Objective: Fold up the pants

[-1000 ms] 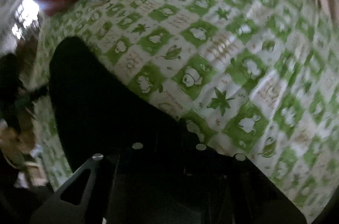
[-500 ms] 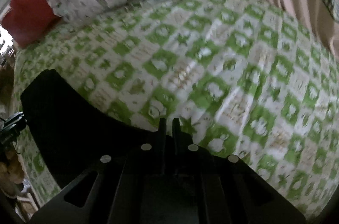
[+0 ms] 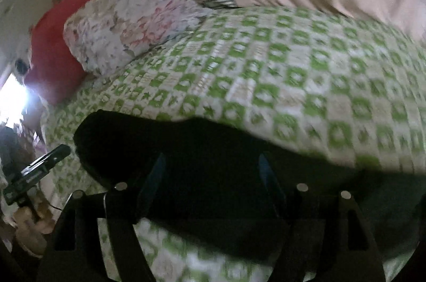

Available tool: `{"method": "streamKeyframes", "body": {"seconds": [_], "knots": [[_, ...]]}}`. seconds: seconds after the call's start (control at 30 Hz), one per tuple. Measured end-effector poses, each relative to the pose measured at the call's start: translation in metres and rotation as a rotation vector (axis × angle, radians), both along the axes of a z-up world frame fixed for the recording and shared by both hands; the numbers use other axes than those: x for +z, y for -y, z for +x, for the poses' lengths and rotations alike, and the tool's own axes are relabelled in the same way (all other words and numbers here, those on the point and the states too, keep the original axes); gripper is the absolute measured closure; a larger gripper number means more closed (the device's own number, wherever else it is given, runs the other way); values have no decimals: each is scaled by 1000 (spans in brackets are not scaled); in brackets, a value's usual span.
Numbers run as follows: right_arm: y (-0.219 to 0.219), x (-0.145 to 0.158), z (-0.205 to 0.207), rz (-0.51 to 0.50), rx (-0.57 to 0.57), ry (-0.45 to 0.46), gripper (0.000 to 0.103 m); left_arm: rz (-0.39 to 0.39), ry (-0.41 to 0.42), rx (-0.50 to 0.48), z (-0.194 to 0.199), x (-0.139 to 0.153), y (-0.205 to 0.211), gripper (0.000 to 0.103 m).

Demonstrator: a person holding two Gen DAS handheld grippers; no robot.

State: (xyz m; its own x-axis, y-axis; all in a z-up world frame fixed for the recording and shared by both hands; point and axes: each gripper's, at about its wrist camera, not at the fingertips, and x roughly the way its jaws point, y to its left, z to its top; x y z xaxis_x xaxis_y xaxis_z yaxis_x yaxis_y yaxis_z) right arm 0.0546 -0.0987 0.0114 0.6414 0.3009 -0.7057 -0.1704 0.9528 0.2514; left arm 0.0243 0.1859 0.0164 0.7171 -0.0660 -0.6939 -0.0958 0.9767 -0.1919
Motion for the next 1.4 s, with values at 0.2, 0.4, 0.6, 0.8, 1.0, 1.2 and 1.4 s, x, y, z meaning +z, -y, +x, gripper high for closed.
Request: {"method": "streamKeyframes", "body": {"seconds": [0.2,0.4,0.6,0.8,1.0,1.2,1.4], "knots": [[47,-10,-59,61,-157,-3,30,0,-4,-118,7,0,54,45],[94,-21,-105,132,-287,-19,30,4,-16,-232,13,-1,107,41],[125,-28,-130,161,-374,-10,30,23,-18,-323,22,3,148,37],[153,-32,-147,176,-475,12,30,69,-20,-409,34,7,190,37],[188,-41,-157,215,-588,8,30,87,2,-499,47,15,236,34],[219,-48,-159,268,-675,13,30,97,2,-602,68,19,284,31],[240,-55,-148,324,-722,24,30,115,-16,-727,87,21,336,31]]}}
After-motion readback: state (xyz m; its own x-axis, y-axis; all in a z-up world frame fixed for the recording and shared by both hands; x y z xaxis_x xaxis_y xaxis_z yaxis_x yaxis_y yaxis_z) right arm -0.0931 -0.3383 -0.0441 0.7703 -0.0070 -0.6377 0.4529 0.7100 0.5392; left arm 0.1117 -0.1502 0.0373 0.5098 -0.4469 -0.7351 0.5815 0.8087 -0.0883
